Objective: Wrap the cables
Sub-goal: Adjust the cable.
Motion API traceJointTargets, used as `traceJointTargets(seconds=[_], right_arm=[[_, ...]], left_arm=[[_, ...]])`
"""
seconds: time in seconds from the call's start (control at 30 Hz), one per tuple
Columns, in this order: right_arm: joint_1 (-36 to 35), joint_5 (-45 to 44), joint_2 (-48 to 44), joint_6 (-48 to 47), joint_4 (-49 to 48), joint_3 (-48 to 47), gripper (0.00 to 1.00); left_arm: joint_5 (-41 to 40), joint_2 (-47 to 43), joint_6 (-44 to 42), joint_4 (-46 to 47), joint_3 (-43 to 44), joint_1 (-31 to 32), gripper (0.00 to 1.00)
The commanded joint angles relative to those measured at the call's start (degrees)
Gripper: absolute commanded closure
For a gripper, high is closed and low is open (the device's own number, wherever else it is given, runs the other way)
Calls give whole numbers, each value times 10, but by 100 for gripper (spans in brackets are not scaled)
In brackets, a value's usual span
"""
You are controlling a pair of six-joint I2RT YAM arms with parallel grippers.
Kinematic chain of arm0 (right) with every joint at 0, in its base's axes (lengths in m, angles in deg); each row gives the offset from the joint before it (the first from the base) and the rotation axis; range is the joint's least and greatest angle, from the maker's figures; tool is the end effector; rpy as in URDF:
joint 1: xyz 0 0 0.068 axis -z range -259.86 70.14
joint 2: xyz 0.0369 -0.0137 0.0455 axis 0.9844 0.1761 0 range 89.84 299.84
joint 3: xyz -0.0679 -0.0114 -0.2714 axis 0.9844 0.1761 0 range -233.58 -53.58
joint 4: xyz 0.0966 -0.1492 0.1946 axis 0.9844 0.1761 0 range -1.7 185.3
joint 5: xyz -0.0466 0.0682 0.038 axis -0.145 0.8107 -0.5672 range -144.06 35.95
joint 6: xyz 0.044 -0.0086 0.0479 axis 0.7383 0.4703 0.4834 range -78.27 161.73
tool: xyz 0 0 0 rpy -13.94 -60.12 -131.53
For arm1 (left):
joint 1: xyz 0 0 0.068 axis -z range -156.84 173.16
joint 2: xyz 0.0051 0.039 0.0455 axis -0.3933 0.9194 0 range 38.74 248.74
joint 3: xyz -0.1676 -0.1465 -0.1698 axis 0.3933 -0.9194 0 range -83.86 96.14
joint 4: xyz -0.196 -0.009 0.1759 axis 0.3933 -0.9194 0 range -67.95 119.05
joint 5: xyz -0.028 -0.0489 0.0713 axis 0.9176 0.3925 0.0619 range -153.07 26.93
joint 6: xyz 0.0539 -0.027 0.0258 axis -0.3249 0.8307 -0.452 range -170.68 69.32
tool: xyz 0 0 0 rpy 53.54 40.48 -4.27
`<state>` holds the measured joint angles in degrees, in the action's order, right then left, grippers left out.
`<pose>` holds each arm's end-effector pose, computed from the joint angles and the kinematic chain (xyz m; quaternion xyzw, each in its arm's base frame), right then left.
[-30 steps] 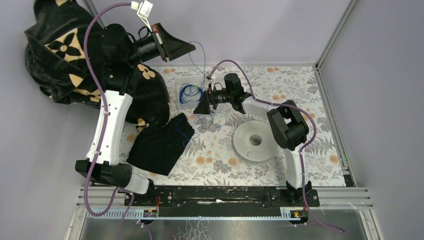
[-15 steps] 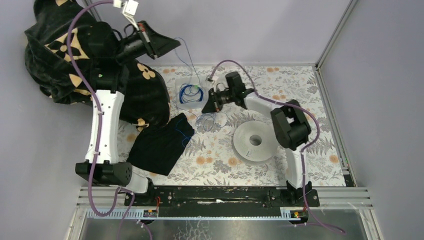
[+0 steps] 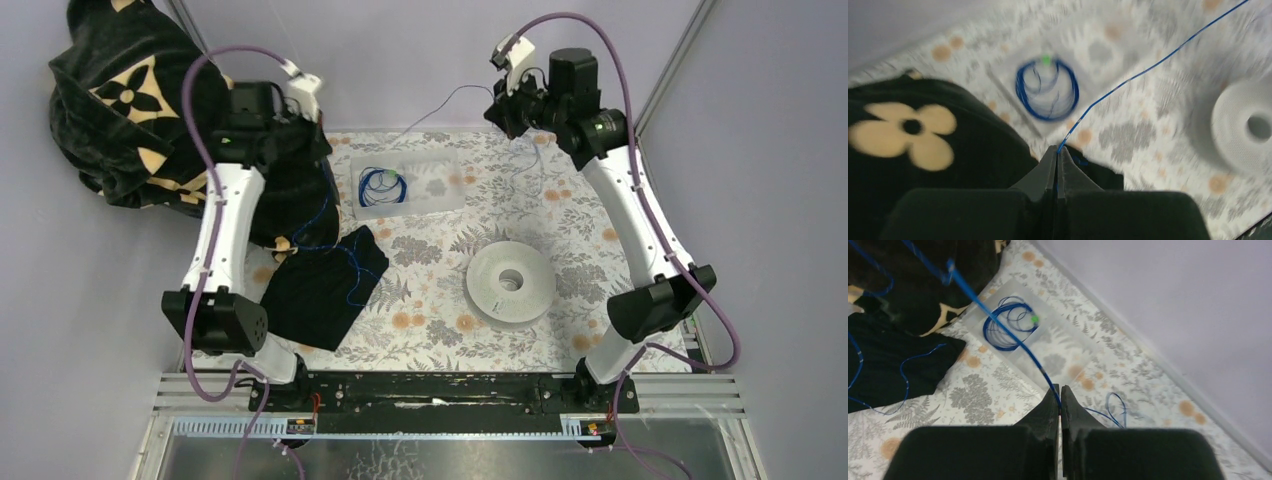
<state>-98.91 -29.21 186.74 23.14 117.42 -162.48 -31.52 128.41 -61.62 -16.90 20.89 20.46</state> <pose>0.3685 0.1503 0.4574 -0.3744 0.7024 0.1754 0.5793 0.3437 -0.0109 0.4467 0.1939 0.8252 -0.1785 0.4995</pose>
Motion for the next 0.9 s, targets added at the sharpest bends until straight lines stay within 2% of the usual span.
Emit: traceJointTargets(seconds=[0.0,0.07,0.13,0.3,0.37,0.53,0.6,0.67,0.77,0.87], right_arm=[[-7,-65,23,-45,154,-104,100],[-7,-49,33,-37,189,-133,100],[-7,-28,40,-23,208,-149,100],[-7,10,66,34,263,-174,100],[-8,29,71,57,272,-162,100],[-18,47,70,101,252,-115,100],[-20,58,70,125,235,-99,100],[-21,77,75,149,226,-99,100],[-22,118,88,185,218,-115,100],[-22,165,97,223,203,-127,100]], left_arm=[[-119,-6,-148,-58,-89,74,100],[-115,2,-149,-53,-114,96,99],[-91,11,-145,-45,-126,107,93],[-27,-7,-117,11,-131,125,64],[-7,-26,-89,47,-134,130,55],[-18,-91,-3,207,-176,137,31],[-8,-107,23,233,-184,140,28],[38,-105,50,235,-177,143,28],[106,-102,73,255,-192,177,29],[128,-99,94,308,-223,217,30]])
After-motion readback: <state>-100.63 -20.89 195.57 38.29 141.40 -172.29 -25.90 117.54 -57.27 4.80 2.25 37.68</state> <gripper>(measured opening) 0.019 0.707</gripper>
